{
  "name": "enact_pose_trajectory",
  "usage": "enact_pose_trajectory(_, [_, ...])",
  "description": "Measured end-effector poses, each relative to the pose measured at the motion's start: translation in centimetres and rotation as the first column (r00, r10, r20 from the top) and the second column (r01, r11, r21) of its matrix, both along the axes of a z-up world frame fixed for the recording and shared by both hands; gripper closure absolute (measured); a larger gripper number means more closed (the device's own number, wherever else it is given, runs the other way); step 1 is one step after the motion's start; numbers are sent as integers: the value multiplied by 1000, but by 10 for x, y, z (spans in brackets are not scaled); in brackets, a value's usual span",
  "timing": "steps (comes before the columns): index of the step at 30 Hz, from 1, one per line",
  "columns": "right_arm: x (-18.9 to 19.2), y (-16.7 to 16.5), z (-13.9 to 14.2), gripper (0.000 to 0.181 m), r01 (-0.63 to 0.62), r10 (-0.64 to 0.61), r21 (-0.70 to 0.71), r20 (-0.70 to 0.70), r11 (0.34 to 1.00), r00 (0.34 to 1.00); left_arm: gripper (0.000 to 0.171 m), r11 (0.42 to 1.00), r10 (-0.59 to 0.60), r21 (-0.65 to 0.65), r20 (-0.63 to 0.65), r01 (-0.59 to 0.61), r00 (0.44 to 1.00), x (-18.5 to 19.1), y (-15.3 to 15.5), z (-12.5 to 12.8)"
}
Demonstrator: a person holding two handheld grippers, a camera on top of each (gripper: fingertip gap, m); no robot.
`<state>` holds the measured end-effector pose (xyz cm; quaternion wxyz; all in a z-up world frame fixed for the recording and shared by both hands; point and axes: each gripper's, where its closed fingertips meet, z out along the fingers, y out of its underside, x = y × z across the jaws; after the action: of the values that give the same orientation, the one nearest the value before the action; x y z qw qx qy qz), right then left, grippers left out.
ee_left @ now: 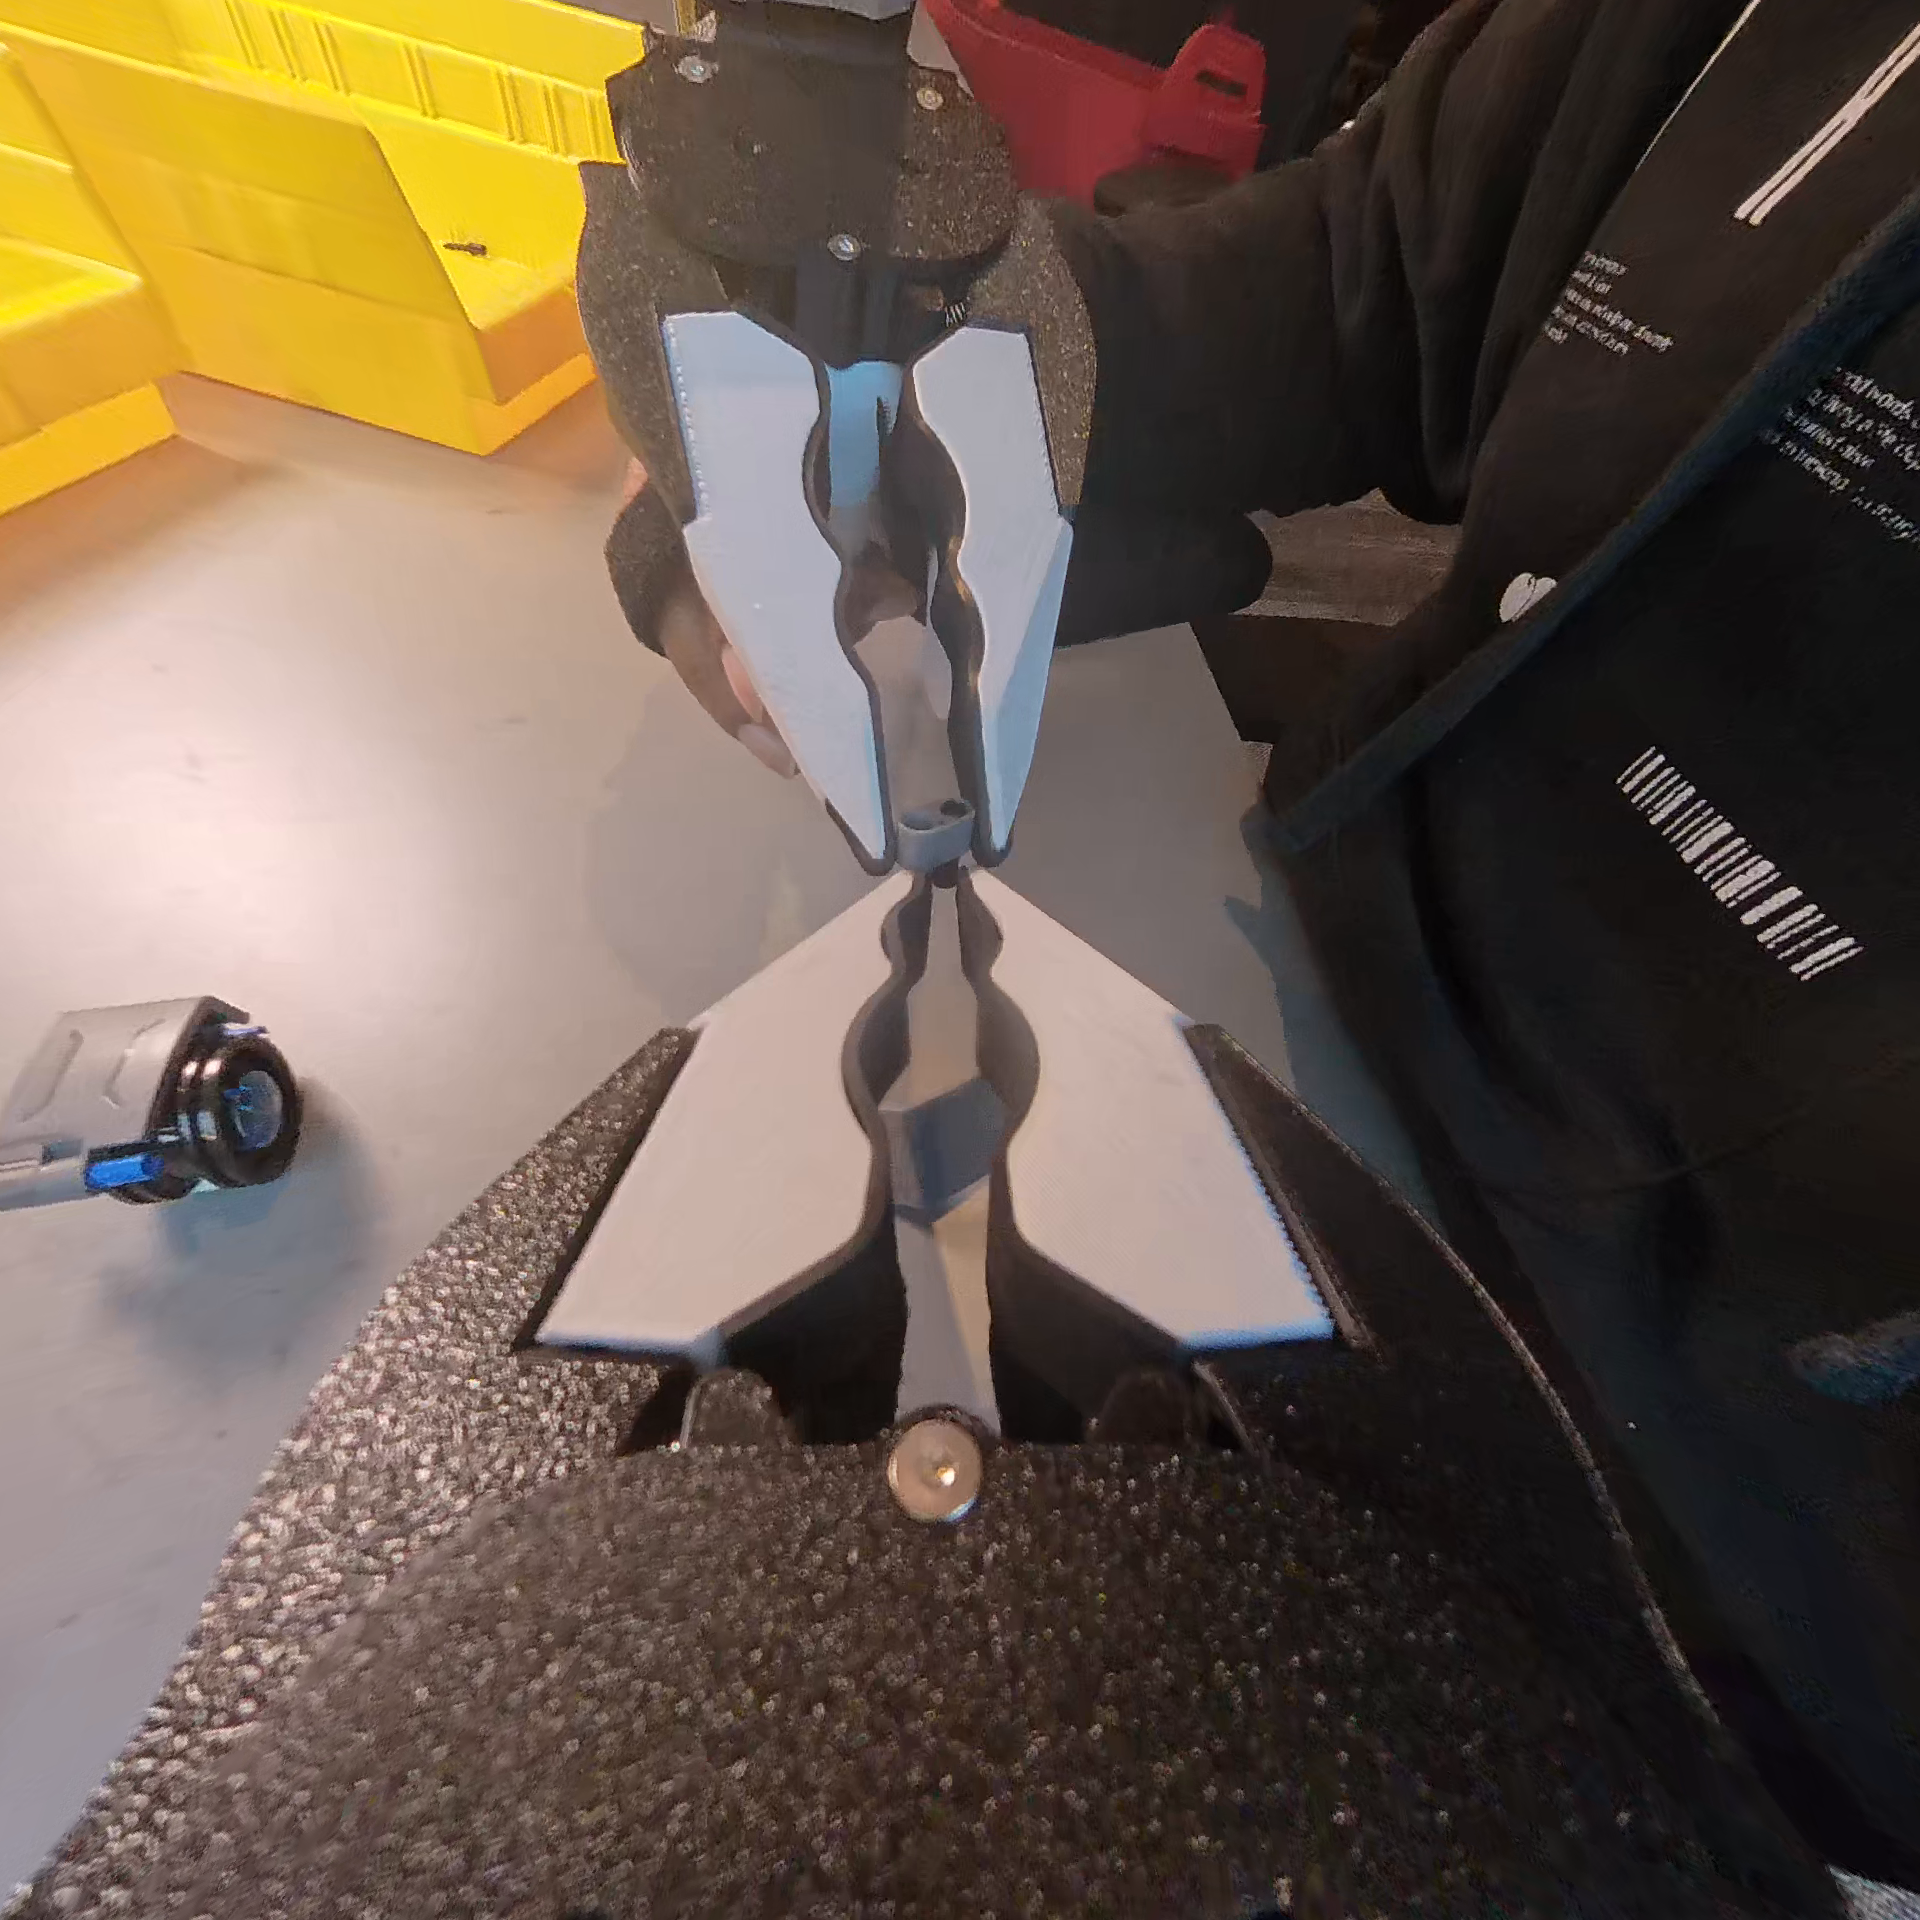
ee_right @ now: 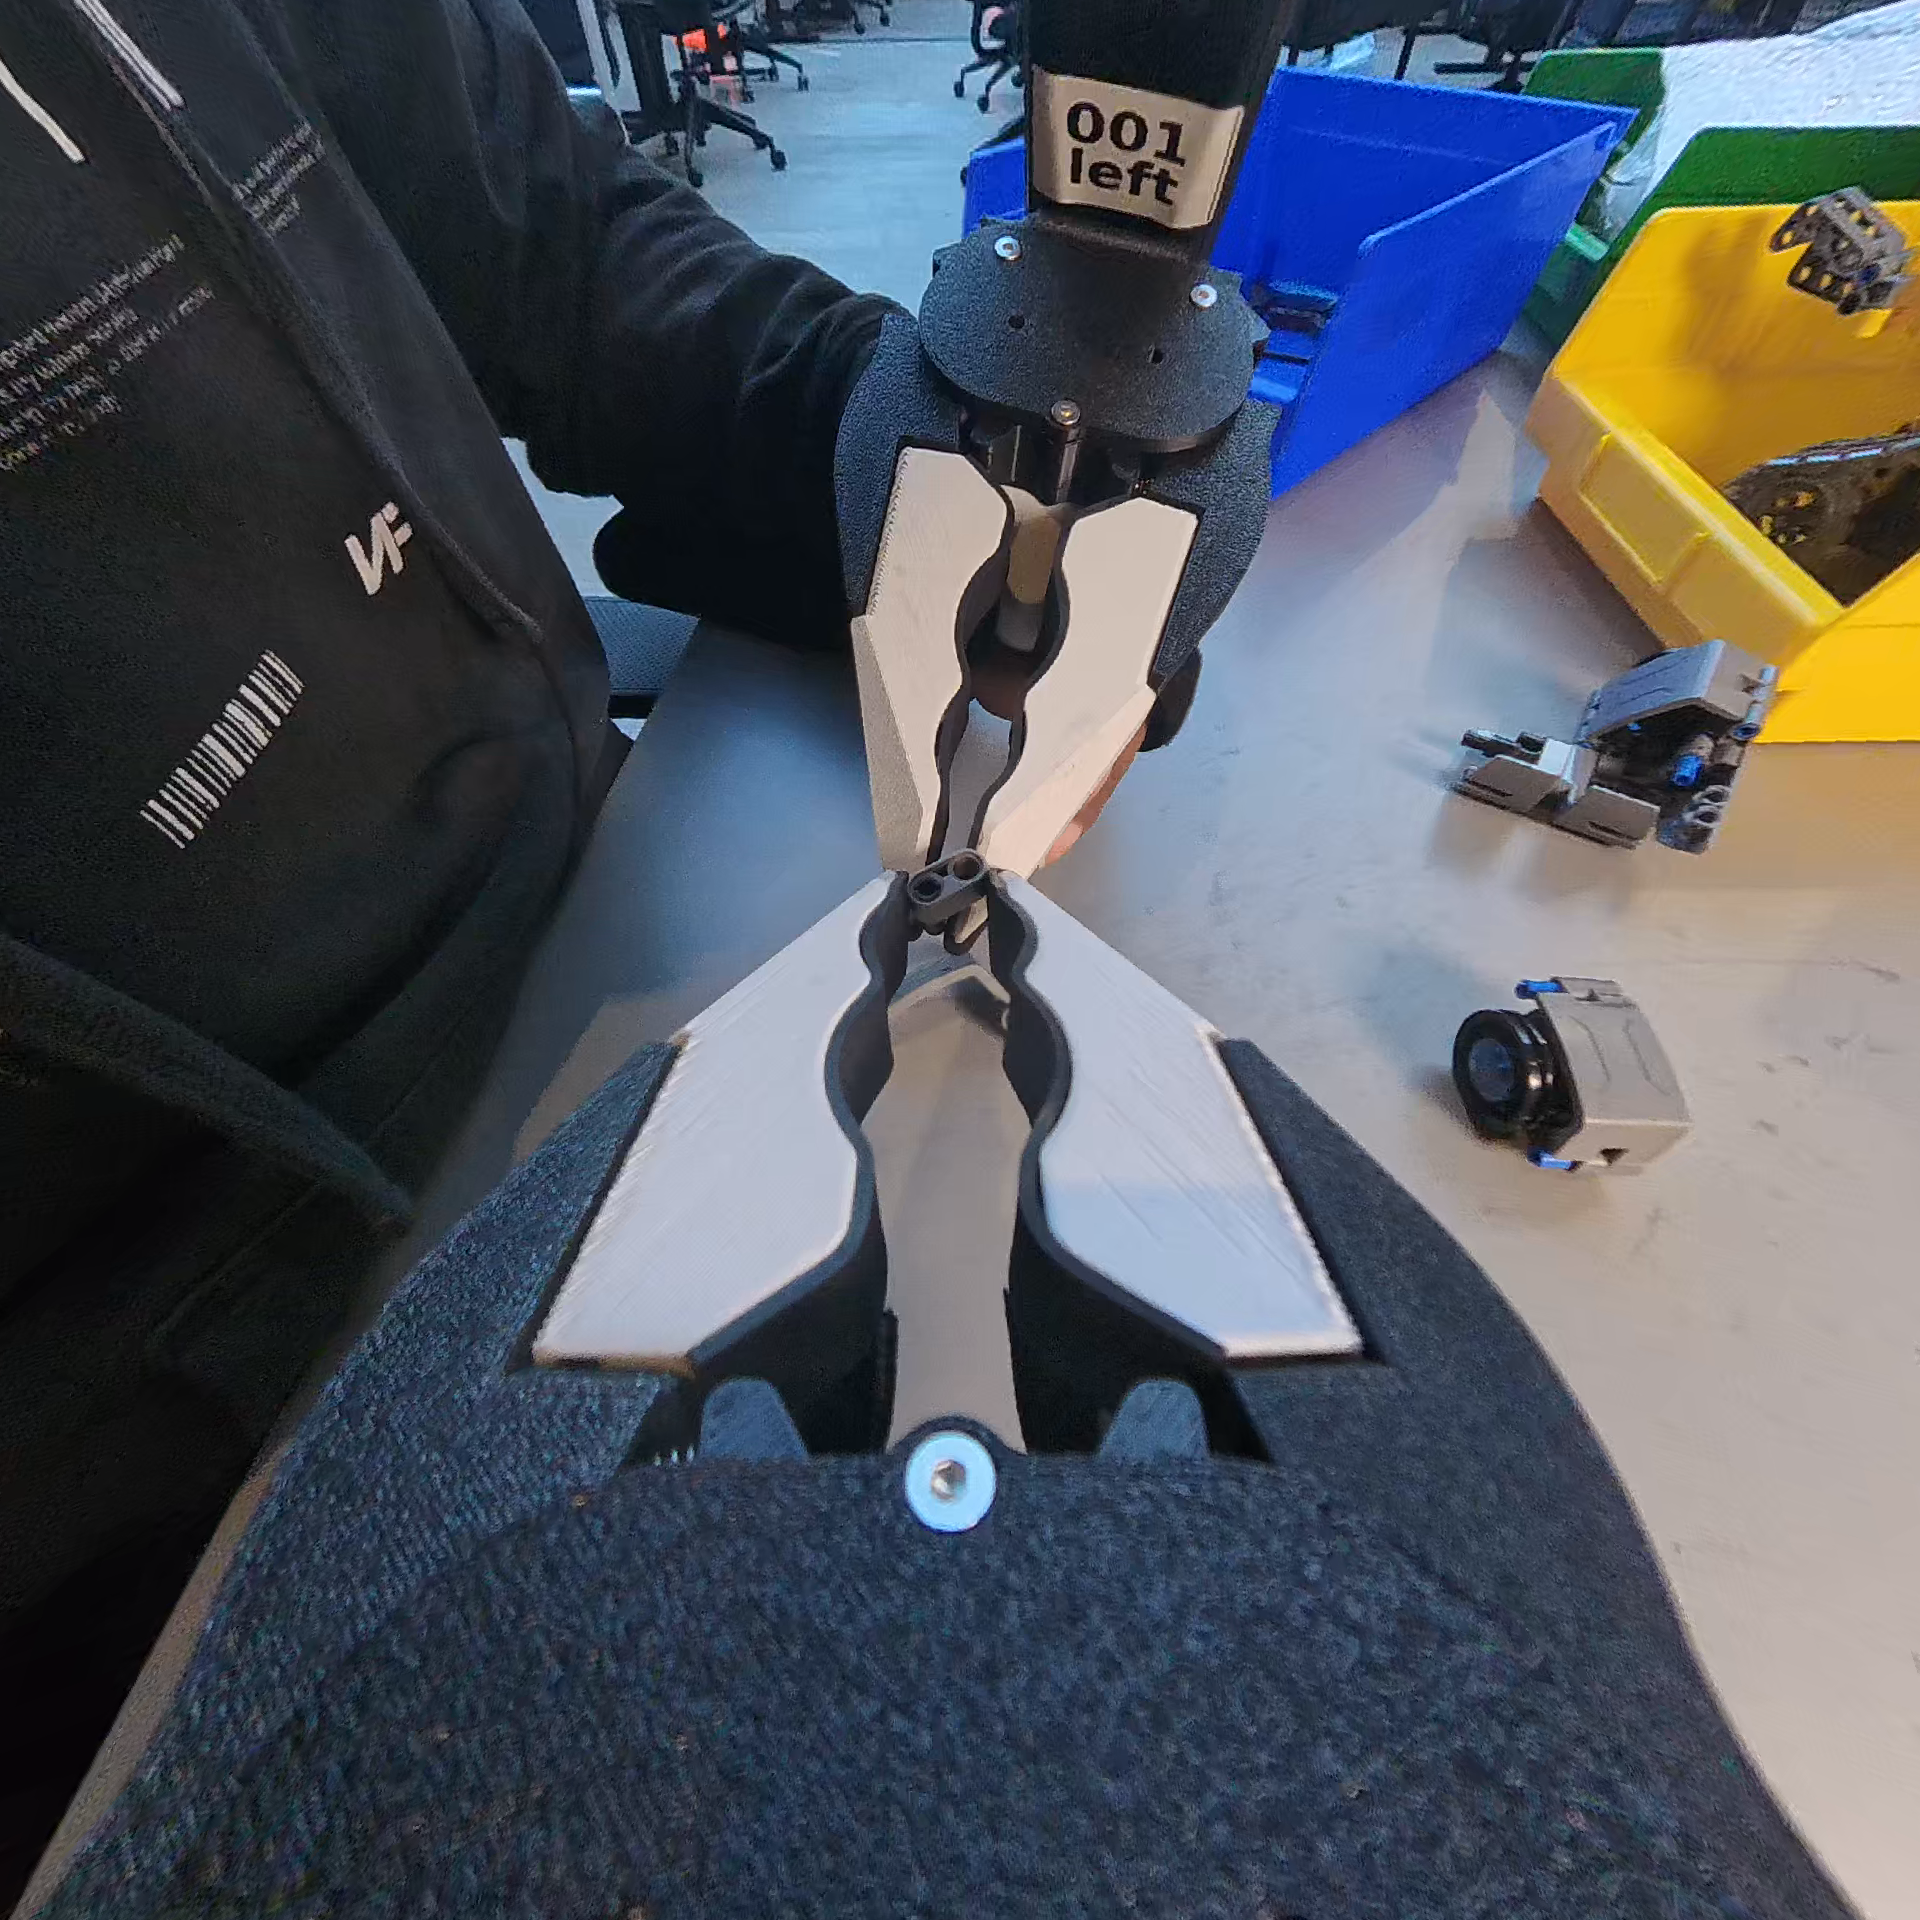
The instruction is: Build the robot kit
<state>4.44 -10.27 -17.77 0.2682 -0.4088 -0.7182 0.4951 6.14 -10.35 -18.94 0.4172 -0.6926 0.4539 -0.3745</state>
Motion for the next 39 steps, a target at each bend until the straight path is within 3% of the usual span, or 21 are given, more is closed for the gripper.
enact_pose_trajectory(4, [0, 7, -1, 168, 10, -10, -1, 11, 1000, 1000, 168, 1000, -11, 16, -20, 11, 1000, -1, 6, -2])
enact_pose_trajectory(25, [-9, 30, -25, 171, 143, -140, -25, 82, 989, 987, 168, 983, 168, 91, -118, -158, 979, -13, 29, -25])
enact_pose_trajectory(39, [-9, 29, -19, 174, 150, -143, -88, 82, 985, 986, 163, 984, 163, 81, -86, -156, 983, -17, 29, -18])
